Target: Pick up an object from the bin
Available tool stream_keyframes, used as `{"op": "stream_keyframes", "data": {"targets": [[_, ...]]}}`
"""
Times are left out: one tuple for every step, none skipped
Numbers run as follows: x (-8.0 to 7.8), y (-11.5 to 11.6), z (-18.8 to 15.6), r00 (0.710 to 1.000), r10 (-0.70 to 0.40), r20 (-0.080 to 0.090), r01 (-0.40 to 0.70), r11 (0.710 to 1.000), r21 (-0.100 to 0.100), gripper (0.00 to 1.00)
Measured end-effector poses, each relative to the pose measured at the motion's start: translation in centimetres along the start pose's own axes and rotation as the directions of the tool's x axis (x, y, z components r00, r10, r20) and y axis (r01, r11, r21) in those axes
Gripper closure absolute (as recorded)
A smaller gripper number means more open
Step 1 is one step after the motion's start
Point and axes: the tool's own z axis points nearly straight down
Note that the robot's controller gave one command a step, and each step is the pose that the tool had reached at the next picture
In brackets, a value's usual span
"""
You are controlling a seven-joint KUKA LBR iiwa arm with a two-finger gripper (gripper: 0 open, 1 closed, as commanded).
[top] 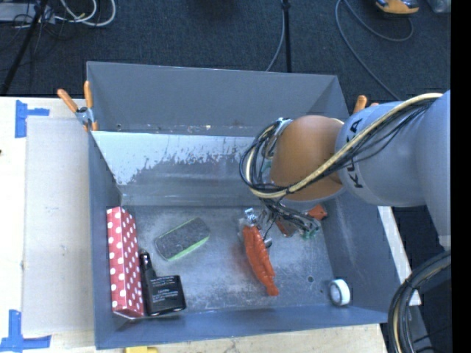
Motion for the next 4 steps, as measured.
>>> {"op": "stream_keyframes", "data": {"targets": [[-0.1, 0.6, -0.6, 1.000, -0.031, 0.001, 0.031, 1.000, -0.001, 1.00], [-0.6, 1.0, -10.1, 1.000, -0.003, 0.000, 0.003, 1.000, -0.001, 1.00], [-0.6, 1.0, -10.1, 1.000, -0.002, 0.000, 0.002, 1.000, -0.001, 1.00], [-1.2, 1.3, -18.8, 1.000, -0.002, 0.002, 0.002, 1.000, -0.001, 1.00]]}}
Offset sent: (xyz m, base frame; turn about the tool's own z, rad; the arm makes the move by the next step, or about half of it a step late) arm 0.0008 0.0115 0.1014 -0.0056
